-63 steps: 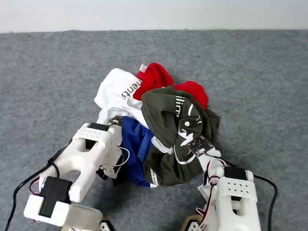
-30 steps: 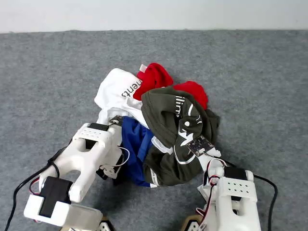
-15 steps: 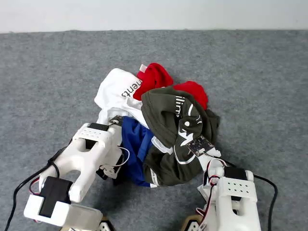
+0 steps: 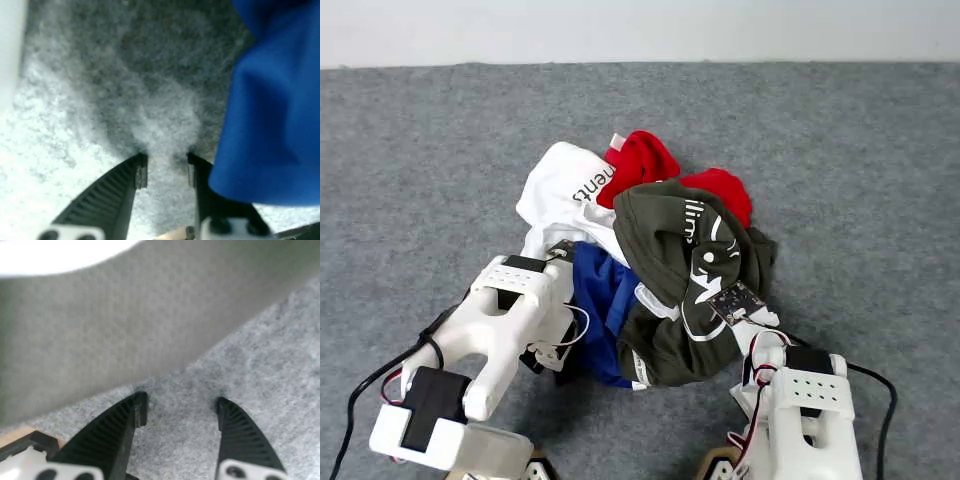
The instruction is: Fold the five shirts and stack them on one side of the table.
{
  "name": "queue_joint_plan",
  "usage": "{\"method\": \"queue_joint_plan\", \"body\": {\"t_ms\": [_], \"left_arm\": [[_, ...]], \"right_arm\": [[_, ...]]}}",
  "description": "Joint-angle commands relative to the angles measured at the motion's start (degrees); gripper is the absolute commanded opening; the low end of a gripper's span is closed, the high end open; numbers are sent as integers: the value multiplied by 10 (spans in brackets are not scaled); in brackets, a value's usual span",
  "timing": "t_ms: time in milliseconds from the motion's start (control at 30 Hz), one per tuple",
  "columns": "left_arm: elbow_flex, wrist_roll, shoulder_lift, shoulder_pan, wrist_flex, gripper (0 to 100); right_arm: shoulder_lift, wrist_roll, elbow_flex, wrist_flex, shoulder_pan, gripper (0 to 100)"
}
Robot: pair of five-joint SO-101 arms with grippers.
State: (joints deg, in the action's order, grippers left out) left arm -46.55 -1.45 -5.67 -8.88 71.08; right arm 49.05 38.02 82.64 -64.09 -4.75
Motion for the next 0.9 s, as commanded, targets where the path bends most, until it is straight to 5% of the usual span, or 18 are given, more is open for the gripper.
{"method": "queue_joint_plan", "body": {"t_ms": [0, 700, 867], "left_arm": [[-17, -4, -4, -2, -35, 133], [-7, -6, 1, 2, -34, 133], [134, -7, -1, 3, 112, 134]], "right_arm": [[-7, 6, 23, 37, 2, 225], [-7, 6, 23, 37, 6, 225], [-7, 6, 23, 37, 6, 225]]}}
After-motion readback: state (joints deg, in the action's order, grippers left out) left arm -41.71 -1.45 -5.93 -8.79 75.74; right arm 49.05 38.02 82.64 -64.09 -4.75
